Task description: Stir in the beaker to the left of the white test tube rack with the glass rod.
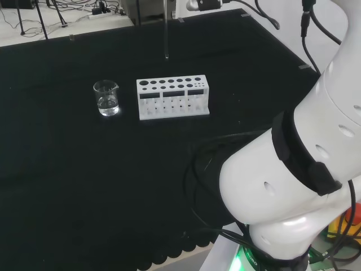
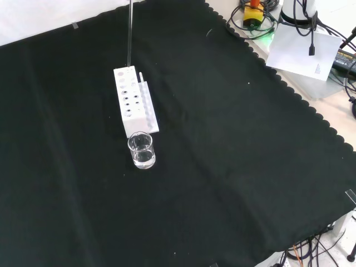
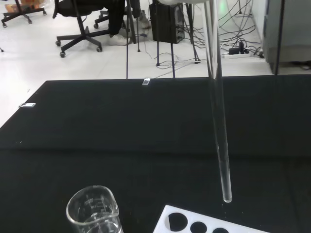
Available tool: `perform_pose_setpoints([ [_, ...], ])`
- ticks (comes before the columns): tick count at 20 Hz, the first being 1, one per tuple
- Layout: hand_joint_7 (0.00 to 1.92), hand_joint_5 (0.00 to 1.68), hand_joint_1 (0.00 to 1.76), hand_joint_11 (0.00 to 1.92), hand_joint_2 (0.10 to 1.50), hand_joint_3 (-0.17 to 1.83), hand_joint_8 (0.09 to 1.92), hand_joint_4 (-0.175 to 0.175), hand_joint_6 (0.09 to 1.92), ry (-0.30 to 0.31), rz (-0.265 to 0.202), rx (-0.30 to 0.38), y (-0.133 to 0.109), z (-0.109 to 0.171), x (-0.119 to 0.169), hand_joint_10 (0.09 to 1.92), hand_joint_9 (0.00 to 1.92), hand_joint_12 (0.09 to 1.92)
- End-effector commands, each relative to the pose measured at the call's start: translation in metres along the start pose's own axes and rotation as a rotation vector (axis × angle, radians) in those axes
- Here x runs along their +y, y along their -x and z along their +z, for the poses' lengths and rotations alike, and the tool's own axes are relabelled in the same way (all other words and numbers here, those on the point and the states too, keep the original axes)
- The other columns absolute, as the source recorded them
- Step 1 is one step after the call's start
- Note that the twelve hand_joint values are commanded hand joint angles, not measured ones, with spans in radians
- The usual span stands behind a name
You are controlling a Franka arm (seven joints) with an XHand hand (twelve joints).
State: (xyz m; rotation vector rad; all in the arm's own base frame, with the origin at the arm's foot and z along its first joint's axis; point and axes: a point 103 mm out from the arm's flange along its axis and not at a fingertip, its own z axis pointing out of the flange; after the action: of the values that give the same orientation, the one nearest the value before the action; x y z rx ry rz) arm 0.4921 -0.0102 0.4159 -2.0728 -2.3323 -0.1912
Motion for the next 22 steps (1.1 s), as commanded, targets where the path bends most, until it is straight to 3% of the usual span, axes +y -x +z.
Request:
perform_pose_setpoints([
  [1, 0.94, 0.97, 1.27, 1.67, 1.14, 0.0, 1.39, -0.175, 0.71, 0.004, -0.011, 0.015, -0.018, -0.007, 0.007, 0.97, 1.63, 0.76],
  [8, 0.93, 0.97, 1.27, 1.67, 1.14, 0.0, 1.39, -0.175, 0.71, -0.004, -0.054, 0.051, -0.034, -0.003, 0.019, 0.97, 1.63, 0.76],
  [17, 0.93, 0.97, 1.27, 1.67, 1.14, 0.0, 1.39, -0.175, 0.71, -0.03, -0.128, 0.077, -0.076, 0.009, 0.045, 0.97, 1.63, 0.76],
  [19, 0.93, 0.97, 1.27, 1.67, 1.14, 0.0, 1.39, -0.175, 0.71, -0.007, -0.146, 0.126, -0.059, 0.004, 0.032, 0.97, 1.63, 0.76],
  [22, 0.93, 0.97, 1.27, 1.67, 1.14, 0.0, 1.39, -0.175, 0.71, -0.027, -0.159, 0.11, -0.072, 0.01, 0.04, 0.97, 1.63, 0.76],
])
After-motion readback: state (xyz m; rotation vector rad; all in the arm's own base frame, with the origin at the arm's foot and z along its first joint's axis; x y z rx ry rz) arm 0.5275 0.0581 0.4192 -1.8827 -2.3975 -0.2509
